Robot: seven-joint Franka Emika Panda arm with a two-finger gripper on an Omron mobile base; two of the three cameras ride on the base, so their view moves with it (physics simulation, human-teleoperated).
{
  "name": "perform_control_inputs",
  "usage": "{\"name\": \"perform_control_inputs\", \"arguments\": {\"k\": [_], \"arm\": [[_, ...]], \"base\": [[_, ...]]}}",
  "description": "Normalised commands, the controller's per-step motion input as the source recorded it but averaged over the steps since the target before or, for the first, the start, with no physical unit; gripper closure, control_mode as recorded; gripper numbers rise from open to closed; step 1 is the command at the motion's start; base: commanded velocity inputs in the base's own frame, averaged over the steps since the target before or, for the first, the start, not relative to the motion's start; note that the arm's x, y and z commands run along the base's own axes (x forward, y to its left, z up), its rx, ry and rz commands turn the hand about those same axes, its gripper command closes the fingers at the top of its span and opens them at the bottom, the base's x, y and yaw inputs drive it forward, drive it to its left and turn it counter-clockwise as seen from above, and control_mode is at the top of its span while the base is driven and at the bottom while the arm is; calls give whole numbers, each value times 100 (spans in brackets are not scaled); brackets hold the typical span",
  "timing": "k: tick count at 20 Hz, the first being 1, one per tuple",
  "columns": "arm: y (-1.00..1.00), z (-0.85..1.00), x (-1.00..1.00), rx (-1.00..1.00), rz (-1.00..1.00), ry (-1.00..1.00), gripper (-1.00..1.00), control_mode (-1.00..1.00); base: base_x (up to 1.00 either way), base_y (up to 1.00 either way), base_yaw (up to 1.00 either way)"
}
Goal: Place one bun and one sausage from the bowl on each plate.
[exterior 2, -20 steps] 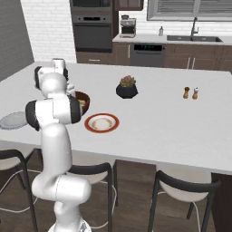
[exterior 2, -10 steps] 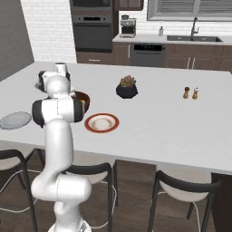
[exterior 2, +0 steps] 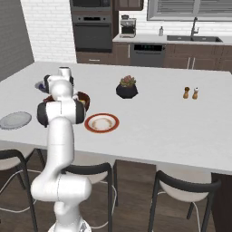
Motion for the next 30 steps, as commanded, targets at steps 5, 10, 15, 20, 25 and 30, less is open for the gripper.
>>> {"name": "perform_control_inputs", "arguments": {"k": [5, 10, 15, 20, 25, 30], "arm": [[2, -18, 25, 0, -3, 0, -100, -100], [4, -24, 13, 0, -1, 0, -100, -100], [10, -26, 10, 0, -1, 0, -100, -100], [12, -25, 12, 0, -1, 0, -100, -100], [10, -29, 9, 0, 0, 0, -100, -100], [0, -16, 5, 0, 0, 0, -100, -100]], "base": [[0, 0, 0], [0, 0, 0], [0, 0, 0], [0, 0, 0], [0, 0, 0], [0, 0, 0]]}}
